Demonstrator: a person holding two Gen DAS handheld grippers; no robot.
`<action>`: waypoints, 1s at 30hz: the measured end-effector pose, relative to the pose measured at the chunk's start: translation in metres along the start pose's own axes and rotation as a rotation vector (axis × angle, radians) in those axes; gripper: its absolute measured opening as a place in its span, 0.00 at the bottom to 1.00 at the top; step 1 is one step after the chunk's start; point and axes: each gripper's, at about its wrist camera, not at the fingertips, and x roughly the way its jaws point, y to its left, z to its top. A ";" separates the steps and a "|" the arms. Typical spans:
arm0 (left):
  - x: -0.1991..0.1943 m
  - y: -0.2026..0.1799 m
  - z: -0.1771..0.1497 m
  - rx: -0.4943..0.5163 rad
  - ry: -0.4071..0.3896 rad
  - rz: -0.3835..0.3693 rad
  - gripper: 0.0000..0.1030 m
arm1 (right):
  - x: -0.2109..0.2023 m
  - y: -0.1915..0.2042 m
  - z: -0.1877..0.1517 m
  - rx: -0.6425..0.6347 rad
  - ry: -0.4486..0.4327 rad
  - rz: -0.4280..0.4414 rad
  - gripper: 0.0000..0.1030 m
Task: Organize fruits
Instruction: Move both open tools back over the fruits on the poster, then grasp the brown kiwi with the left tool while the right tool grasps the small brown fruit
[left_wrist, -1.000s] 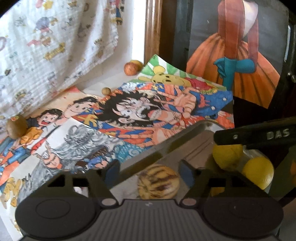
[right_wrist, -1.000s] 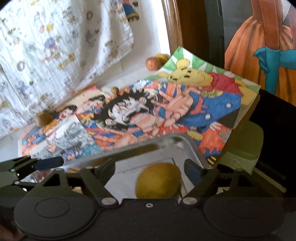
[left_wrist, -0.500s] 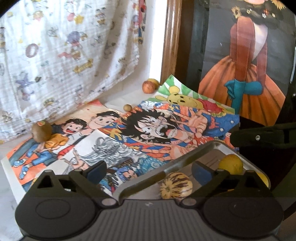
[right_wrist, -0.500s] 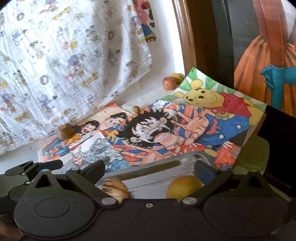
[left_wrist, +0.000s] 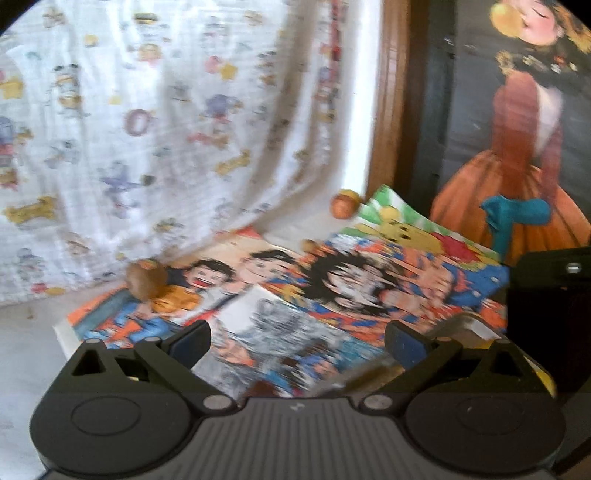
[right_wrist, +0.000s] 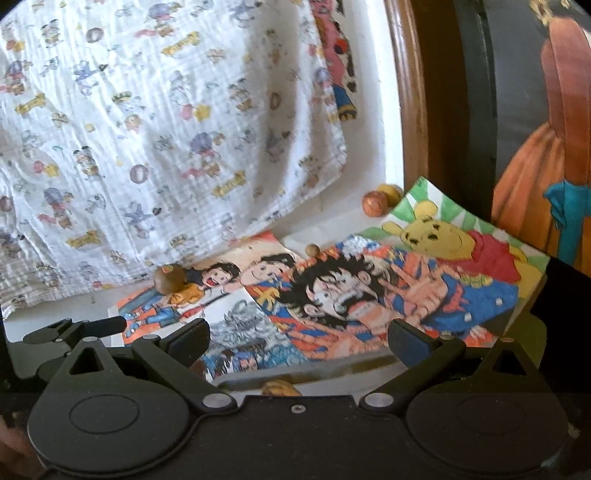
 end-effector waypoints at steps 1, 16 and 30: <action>0.002 0.007 0.003 -0.009 -0.004 0.019 0.99 | 0.001 0.002 0.004 -0.007 -0.005 0.001 0.99; 0.083 0.101 0.025 -0.083 0.007 0.257 0.99 | 0.098 0.023 0.062 -0.051 0.042 0.088 0.99; 0.171 0.131 0.032 -0.049 0.070 0.336 0.99 | 0.205 0.040 0.089 -0.053 0.133 0.169 0.99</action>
